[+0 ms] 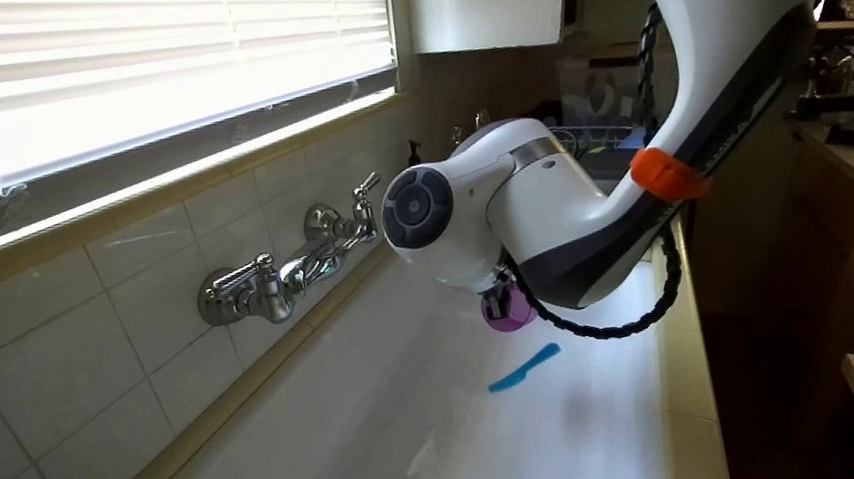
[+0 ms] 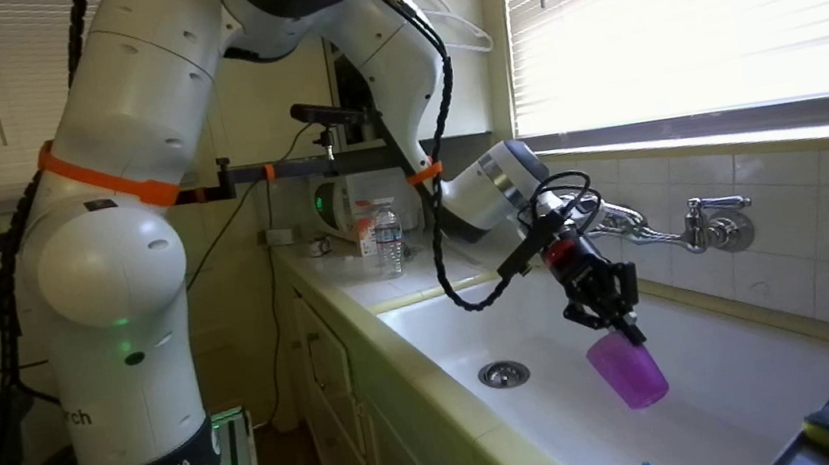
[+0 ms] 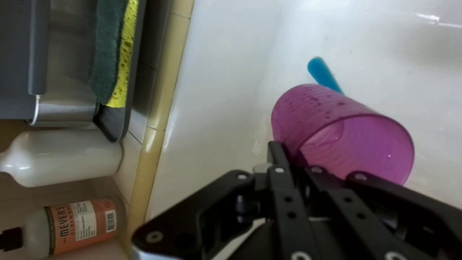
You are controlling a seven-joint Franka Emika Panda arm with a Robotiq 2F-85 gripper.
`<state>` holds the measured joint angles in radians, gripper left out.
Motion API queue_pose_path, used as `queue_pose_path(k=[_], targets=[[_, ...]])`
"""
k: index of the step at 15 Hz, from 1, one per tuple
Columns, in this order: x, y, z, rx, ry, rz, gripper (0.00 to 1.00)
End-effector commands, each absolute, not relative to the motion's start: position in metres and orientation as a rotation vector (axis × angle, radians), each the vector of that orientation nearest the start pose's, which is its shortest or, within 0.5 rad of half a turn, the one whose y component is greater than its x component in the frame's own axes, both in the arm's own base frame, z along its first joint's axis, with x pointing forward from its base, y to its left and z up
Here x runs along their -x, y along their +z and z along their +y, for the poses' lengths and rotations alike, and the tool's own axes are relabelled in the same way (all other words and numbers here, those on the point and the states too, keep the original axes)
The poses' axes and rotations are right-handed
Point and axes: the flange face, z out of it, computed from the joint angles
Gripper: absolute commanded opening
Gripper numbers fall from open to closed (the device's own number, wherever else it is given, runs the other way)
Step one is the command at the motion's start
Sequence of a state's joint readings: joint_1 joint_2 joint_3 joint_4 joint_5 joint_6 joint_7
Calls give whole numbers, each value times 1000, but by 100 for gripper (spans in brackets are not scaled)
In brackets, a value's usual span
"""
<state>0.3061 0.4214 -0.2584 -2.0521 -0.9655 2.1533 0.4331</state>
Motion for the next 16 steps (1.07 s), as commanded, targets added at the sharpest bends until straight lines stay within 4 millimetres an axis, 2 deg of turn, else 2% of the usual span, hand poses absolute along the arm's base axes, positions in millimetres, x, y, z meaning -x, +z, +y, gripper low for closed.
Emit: queue_pose_path(k=[1,16], targets=[[-570,240,-5,-2153,-170,376,1],[-564,259,-8,-1800,-424,410,1]])
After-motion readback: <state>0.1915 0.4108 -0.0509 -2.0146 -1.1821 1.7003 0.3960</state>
